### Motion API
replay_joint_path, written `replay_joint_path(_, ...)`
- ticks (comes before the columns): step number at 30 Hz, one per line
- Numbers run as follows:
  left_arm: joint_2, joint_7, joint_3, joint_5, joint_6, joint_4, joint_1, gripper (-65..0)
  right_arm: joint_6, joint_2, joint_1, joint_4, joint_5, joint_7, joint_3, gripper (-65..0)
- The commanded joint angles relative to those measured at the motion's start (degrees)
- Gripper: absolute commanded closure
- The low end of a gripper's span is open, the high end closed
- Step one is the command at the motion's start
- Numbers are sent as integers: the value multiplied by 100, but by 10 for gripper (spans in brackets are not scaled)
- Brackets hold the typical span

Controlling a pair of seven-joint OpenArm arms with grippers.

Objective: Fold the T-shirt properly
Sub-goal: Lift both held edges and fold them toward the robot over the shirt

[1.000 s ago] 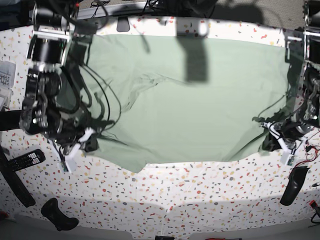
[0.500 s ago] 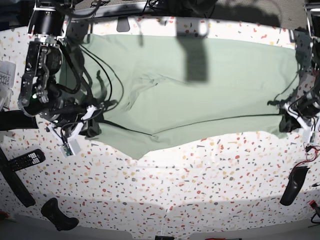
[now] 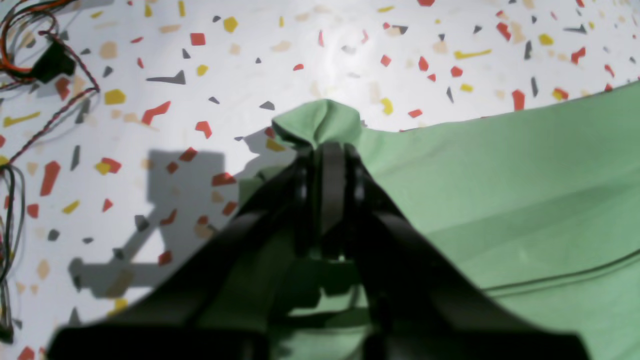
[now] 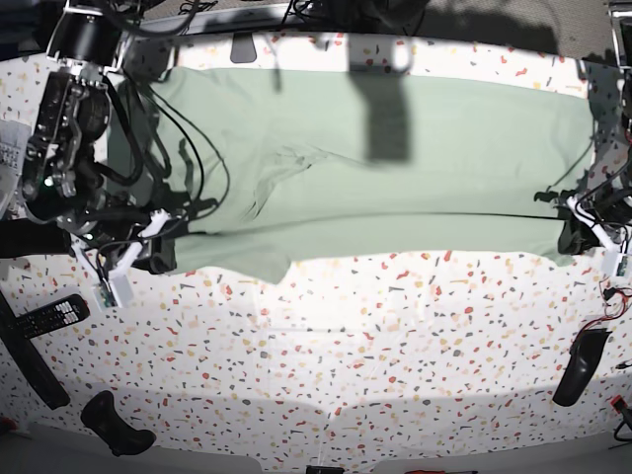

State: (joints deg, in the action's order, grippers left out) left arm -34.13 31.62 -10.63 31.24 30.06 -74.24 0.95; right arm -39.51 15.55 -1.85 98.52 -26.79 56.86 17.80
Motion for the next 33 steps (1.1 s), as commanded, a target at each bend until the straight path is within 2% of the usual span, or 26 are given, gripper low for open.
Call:
replay_joint_path(1, -127, -85, -70, 122, 13, -160, 92, 0, -49, 66, -48, 125, -162, -109, 66, 0)
replay_joint_path(6, -129, 326, -70, 588, 15, -459, 79, 0, -49, 63, 140, 125, -214, -66, 98, 0)
replay_joint_path(18, -133, 1655, -70, 586, 15, -966, 79, 0, -49, 66, 205, 337, -219, 205, 114, 0)
replay_joint_path(21, -164, 1711, -70, 586, 15, -966, 79, 0, -49, 68, 205, 470, -219, 236, 212, 0)
replay_joint_path(26, -413, 1875, -70, 610, -2, -977, 79, 0, -49, 131, 210, 557, -332, 330, 446, 0)
replay_joint_path(30, -566, 2175, -68, 1054, 0, -977, 76, 0, -49, 240, 205, 557, -802, 669, 448, 0)
replay_joint_path(33, -573, 2264, -68, 1388, 15, -977, 76, 0, -49, 214, 205, 557, -874, 776, 426, 0)
